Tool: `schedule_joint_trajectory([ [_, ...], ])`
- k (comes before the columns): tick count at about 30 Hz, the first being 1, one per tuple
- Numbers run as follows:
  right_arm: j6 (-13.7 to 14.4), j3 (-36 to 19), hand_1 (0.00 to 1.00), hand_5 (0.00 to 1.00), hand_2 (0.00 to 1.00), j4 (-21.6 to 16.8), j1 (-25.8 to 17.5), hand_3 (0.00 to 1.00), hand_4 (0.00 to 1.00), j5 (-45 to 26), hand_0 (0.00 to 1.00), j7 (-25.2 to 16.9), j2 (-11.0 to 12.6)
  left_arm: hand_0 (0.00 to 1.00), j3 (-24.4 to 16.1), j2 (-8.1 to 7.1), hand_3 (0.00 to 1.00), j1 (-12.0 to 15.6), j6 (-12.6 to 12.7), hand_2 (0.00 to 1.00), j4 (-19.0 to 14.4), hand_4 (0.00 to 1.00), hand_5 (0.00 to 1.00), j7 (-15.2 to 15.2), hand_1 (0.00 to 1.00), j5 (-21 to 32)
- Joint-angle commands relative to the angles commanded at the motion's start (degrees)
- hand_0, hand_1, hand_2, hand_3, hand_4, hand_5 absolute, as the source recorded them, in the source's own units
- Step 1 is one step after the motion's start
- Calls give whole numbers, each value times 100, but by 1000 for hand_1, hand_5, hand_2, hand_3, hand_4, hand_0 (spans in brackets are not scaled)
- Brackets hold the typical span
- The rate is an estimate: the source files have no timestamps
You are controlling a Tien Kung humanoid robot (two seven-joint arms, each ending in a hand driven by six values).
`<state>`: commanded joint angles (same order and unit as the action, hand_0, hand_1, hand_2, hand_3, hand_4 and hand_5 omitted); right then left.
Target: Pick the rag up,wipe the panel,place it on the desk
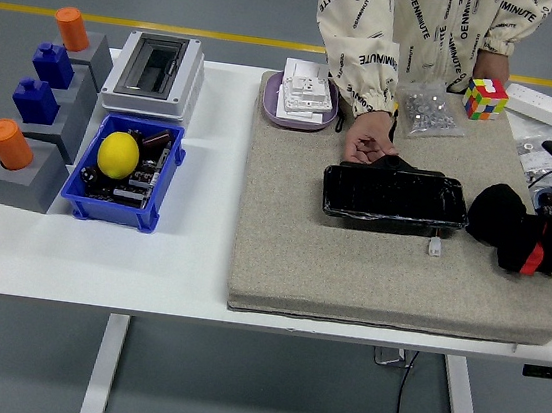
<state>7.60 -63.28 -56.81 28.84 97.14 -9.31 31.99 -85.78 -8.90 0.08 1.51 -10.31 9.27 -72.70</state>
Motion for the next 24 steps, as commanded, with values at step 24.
schedule_joint_trajectory([
  [24, -90, 1343, 743, 591, 826, 78, 254, 828, 998, 1565, 785, 71, 161, 642, -5, 43, 564, -62, -2, 733, 0, 593, 465, -8, 692, 35],
])
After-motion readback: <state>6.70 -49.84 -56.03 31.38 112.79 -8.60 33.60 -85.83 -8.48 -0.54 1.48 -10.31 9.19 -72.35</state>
